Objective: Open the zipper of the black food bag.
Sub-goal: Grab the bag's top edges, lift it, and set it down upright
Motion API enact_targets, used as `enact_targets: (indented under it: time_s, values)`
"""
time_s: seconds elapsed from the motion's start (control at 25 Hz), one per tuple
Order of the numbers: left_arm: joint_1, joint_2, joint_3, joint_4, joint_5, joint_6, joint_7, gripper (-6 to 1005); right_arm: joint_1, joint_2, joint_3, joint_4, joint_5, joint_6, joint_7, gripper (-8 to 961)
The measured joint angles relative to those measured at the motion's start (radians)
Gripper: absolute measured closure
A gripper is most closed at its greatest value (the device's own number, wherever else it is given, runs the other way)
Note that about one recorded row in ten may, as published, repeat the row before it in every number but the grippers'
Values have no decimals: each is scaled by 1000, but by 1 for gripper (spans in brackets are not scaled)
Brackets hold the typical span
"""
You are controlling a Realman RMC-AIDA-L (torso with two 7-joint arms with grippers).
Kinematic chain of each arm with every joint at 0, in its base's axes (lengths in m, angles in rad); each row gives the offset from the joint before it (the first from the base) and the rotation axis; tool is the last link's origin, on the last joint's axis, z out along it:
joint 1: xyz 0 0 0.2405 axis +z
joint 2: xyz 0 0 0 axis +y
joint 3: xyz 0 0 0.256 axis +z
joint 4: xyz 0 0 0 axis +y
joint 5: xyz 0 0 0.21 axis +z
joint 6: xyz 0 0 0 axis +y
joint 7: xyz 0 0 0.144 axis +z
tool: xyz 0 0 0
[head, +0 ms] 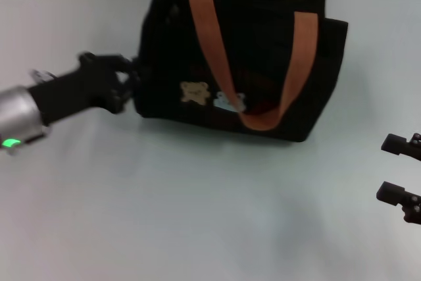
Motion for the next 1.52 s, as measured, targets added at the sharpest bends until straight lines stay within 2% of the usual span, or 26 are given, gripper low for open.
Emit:
enact_targets:
  time_s: [0.04, 0.08, 0.12, 0.16, 0.2, 0.24, 0.28, 0.32, 0.4, 0.44, 0.52, 0.56, 0.6, 0.84, 0.92, 1.0, 1.04, 1.16, 1.2, 1.36, 1.52]
  values:
    - [0, 0, 0, 0, 0, 0, 0, 883, 0, 0, 0, 0, 0, 0, 0, 119]
    - [42, 11, -6, 127, 0, 77, -30, 884, 3, 0, 1, 0, 0, -2, 0, 119]
    - [42, 11, -6, 127, 0, 77, -30, 884, 3, 0, 1, 0, 0, -2, 0, 119]
    - [58, 16, -14, 188, 0, 119, -47, 884, 4, 0, 1, 1, 0, -3, 0, 119]
    - [83, 24, -34, 311, 0, 201, -92, 885, 6, 0, 1, 1, 0, -8, 0, 119]
    - [83, 24, -34, 311, 0, 201, -92, 885, 6, 0, 1, 1, 0, -8, 0, 119]
    - [95, 26, -51, 438, 8, 264, -147, 885, 7, 0, 1, 2, 2, -10, 0, 119]
    - [95, 26, -51, 438, 8, 264, -147, 886, 7, 0, 1, 2, 2, -10, 0, 119]
    - [97, 16, -48, 577, 37, 317, -194, 888, 9, 0, 1, 8, 10, -11, 1, 119]
    - [97, 16, -48, 577, 37, 317, -194, 889, 9, 0, 1, 8, 10, -11, 1, 120]
    - [91, -3, -24, 642, 84, 335, -205, 895, 9, 1, 1, 19, 15, -11, 0, 120]
    - [89, -12, -3, 663, 106, 336, -206, 900, 9, 1, 5, 24, 16, -11, -1, 120]
    - [90, -18, 64, 681, 129, 318, -203, 904, 9, 1, 14, 32, 20, -10, -1, 120]
    - [102, -20, 161, 688, 89, 285, -190, 918, 22, 3, 101, 88, 30, 11, 30, 120]
    - [103, -20, 181, 688, 59, 283, -177, 920, 44, -4, 183, 143, 31, 51, 129, 121]
    - [99, -19, 196, 687, 51, 280, -173, 920, 61, -4, 212, 158, 33, 80, 203, 121]
    - [99, -19, 196, 687, 51, 280, -173, 921, 61, -4, 212, 158, 33, 80, 203, 121]
    - [92, -20, 273, 682, 47, 244, -152, 921, 124, 3, 230, 193, 49, 147, 348, 121]
    - [92, -20, 273, 682, 47, 244, -152, 922, 124, 3, 230, 193, 49, 147, 348, 121]
    - [91, -20, 366, 682, 45, 163, -149, 923, 185, 15, 220, 219, 50, 198, 362, 122]
    - [91, -21, 391, 682, 43, 134, -148, 925, 201, 24, 202, 218, 46, 225, 362, 122]
